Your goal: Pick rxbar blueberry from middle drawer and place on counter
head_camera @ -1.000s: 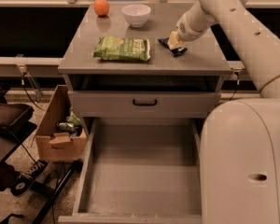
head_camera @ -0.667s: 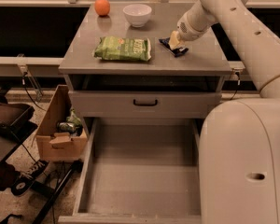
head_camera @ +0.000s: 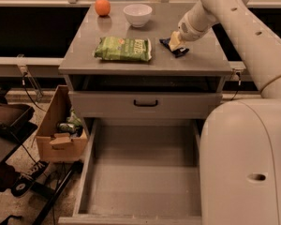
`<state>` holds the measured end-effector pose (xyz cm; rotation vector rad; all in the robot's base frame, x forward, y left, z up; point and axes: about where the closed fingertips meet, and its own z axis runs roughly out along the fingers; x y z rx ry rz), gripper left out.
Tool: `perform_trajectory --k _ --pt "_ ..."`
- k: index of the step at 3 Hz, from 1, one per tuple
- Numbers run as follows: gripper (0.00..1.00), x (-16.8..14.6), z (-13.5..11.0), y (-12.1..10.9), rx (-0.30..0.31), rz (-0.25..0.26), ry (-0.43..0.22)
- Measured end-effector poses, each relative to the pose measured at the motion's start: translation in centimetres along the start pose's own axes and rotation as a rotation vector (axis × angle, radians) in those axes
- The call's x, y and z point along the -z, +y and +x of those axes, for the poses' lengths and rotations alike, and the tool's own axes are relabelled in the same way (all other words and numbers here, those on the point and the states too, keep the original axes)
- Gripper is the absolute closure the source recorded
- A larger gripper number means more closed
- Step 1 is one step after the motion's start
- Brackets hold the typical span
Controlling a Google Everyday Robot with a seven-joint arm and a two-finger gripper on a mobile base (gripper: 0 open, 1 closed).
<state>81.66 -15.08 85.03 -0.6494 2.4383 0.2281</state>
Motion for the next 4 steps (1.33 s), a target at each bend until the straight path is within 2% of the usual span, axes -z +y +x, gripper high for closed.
perform_trajectory --k 1,2,3,4 --pt "0.04 0.0 0.0 0.0 0.000 0.000 0.000" --pt "0.00 0.7 -0.3 0.0 0.005 0.003 0.000" --pt "0.00 9.5 -1.7 -0.8 0.040 0.062 -0.021" --pt "0.00 17.7 -1.7 -0.6 0.081 0.106 -0.101"
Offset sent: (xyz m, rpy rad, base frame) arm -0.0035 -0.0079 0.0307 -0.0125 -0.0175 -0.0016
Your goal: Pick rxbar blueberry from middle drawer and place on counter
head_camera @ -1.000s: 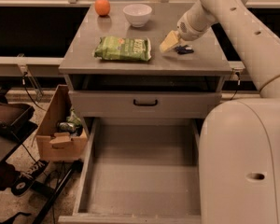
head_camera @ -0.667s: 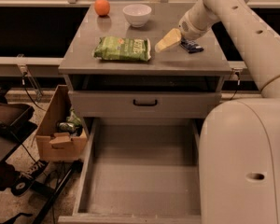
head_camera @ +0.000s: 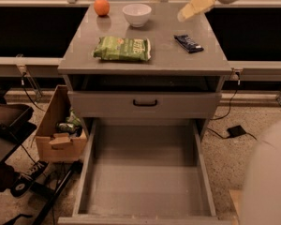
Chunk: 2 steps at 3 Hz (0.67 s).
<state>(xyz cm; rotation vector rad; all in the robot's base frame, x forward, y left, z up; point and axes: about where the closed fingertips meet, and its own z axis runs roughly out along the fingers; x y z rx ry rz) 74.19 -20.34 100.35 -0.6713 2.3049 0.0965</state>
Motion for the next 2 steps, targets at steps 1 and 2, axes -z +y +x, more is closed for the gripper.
perform_trajectory --k 1,2 --pt "0.00 9.9 0.1 2.6 0.044 -0.013 -0.200" --pt "0.00 12.9 2.3 3.9 -0.058 0.008 -0.298"
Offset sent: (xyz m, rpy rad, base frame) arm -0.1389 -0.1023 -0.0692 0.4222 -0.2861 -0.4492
